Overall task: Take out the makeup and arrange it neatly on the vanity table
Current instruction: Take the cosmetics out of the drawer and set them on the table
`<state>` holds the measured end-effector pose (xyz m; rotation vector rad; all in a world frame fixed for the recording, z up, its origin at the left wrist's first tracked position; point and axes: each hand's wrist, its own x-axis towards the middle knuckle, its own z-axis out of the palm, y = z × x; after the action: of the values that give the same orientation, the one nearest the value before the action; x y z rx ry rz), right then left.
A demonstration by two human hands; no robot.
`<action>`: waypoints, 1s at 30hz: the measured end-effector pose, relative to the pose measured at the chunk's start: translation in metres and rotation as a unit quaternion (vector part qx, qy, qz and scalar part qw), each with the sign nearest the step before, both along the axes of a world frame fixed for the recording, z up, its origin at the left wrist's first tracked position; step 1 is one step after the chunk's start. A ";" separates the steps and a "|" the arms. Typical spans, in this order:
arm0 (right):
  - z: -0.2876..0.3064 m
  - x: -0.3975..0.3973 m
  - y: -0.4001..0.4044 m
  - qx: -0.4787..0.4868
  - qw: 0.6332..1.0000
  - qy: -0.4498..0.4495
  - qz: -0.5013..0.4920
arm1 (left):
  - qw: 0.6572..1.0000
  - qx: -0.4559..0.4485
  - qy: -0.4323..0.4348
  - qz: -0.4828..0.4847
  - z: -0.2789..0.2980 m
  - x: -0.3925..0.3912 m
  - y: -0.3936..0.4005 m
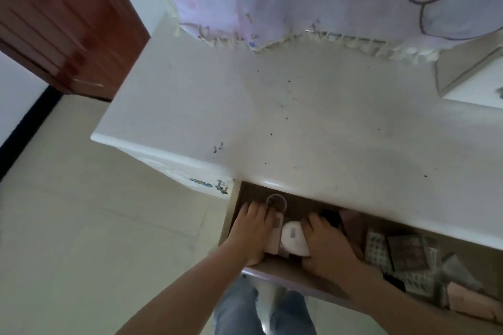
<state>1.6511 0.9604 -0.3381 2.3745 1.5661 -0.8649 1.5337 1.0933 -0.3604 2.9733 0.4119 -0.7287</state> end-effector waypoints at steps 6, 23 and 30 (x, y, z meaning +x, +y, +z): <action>0.074 -0.006 0.082 0.095 0.989 -0.032 0.105 | 0.993 0.000 -0.110 0.044 0.073 -0.051 0.083; 0.078 -0.039 0.342 0.099 0.972 -0.081 0.198 | 0.993 0.031 -0.074 0.083 0.084 -0.090 0.344; 0.075 -0.041 0.332 0.102 0.984 -0.036 0.139 | 0.996 0.032 -0.059 0.057 0.086 -0.083 0.349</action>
<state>1.6097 1.2922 -0.2630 2.2065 1.9790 -0.5788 1.4510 1.4419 -0.2739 3.0028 0.6020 -0.5350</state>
